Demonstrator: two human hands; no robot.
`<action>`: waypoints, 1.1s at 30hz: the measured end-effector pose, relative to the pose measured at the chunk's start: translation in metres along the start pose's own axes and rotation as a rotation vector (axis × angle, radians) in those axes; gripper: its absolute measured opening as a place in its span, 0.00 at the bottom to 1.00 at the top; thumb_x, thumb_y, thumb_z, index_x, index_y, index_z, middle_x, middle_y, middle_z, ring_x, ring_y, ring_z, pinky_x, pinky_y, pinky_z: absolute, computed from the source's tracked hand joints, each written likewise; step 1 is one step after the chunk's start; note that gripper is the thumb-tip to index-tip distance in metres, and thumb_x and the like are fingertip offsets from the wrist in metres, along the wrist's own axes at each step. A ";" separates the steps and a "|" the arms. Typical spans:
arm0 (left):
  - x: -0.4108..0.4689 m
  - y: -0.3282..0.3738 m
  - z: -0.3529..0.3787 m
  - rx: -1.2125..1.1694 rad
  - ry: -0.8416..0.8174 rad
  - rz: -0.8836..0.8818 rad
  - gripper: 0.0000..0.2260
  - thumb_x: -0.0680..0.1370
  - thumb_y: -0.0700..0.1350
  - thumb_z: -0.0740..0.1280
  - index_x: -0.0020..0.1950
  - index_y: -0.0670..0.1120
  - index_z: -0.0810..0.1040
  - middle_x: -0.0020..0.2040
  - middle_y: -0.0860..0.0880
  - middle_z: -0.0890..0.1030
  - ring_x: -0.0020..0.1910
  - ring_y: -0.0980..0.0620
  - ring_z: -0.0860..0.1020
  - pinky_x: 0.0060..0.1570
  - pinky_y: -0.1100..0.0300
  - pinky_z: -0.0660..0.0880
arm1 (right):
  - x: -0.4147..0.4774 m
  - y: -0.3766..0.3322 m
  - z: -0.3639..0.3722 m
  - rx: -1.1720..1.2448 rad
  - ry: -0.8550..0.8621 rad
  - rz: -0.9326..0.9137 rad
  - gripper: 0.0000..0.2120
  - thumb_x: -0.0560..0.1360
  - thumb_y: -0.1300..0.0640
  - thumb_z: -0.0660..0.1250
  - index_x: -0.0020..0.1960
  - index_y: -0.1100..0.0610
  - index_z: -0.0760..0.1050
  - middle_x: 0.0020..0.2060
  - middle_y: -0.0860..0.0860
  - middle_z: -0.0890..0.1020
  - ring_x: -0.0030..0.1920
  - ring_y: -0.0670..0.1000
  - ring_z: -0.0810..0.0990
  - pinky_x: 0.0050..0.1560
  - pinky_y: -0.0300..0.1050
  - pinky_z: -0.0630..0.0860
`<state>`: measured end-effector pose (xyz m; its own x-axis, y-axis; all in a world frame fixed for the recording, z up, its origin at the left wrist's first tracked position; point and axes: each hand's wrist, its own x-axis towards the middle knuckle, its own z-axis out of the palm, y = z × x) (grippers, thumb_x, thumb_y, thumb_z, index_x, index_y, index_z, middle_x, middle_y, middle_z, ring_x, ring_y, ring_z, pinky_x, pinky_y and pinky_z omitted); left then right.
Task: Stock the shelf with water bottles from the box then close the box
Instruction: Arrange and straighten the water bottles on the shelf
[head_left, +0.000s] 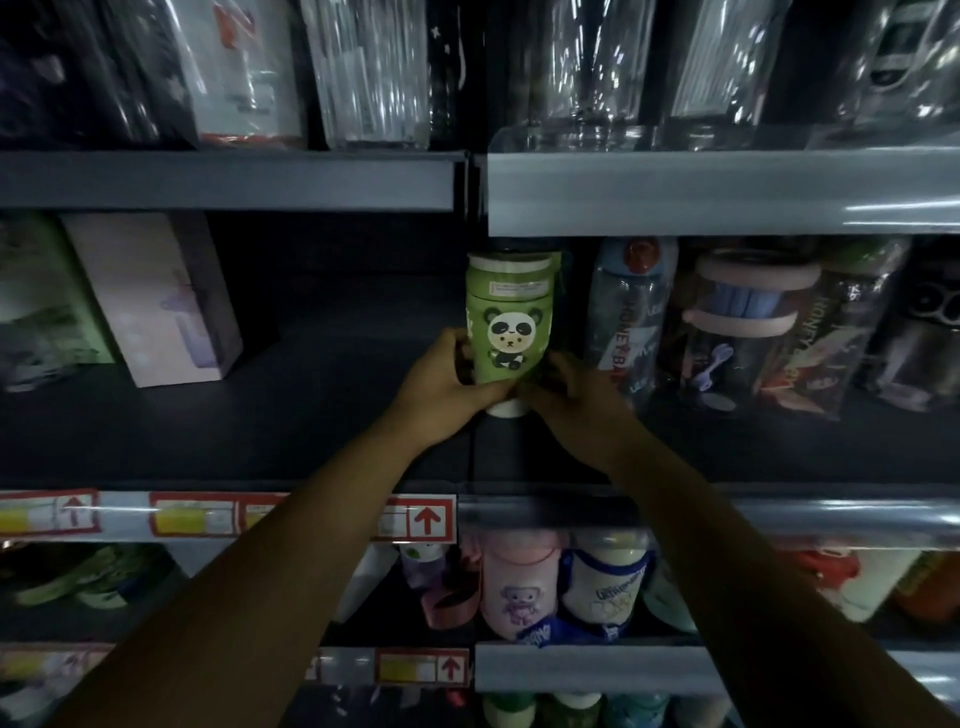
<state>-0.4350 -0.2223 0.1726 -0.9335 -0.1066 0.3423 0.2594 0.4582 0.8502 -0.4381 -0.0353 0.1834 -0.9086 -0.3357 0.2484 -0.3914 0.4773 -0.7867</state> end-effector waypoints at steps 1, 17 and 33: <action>-0.001 0.002 -0.001 0.007 0.004 0.013 0.31 0.67 0.53 0.81 0.65 0.51 0.71 0.59 0.57 0.81 0.60 0.57 0.80 0.60 0.58 0.77 | 0.003 0.005 0.001 -0.026 0.012 -0.016 0.18 0.80 0.47 0.67 0.67 0.52 0.74 0.59 0.49 0.82 0.61 0.50 0.80 0.62 0.49 0.76; -0.006 0.003 -0.042 -0.013 0.075 0.040 0.36 0.64 0.45 0.85 0.68 0.48 0.76 0.60 0.54 0.85 0.58 0.55 0.83 0.63 0.49 0.80 | 0.007 0.007 -0.001 -0.150 -0.040 -0.059 0.19 0.81 0.56 0.66 0.70 0.61 0.72 0.62 0.59 0.80 0.62 0.59 0.79 0.65 0.54 0.74; -0.056 0.010 -0.074 0.369 0.221 -0.199 0.23 0.71 0.58 0.79 0.57 0.46 0.78 0.50 0.54 0.82 0.47 0.60 0.79 0.42 0.70 0.70 | -0.031 0.007 -0.021 -0.369 0.071 -0.363 0.20 0.79 0.50 0.69 0.68 0.53 0.72 0.59 0.52 0.81 0.56 0.51 0.82 0.57 0.48 0.79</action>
<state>-0.3614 -0.2771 0.1913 -0.8706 -0.3913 0.2983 -0.0618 0.6885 0.7226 -0.4154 -0.0039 0.1819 -0.7076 -0.4827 0.5160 -0.6966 0.5992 -0.3947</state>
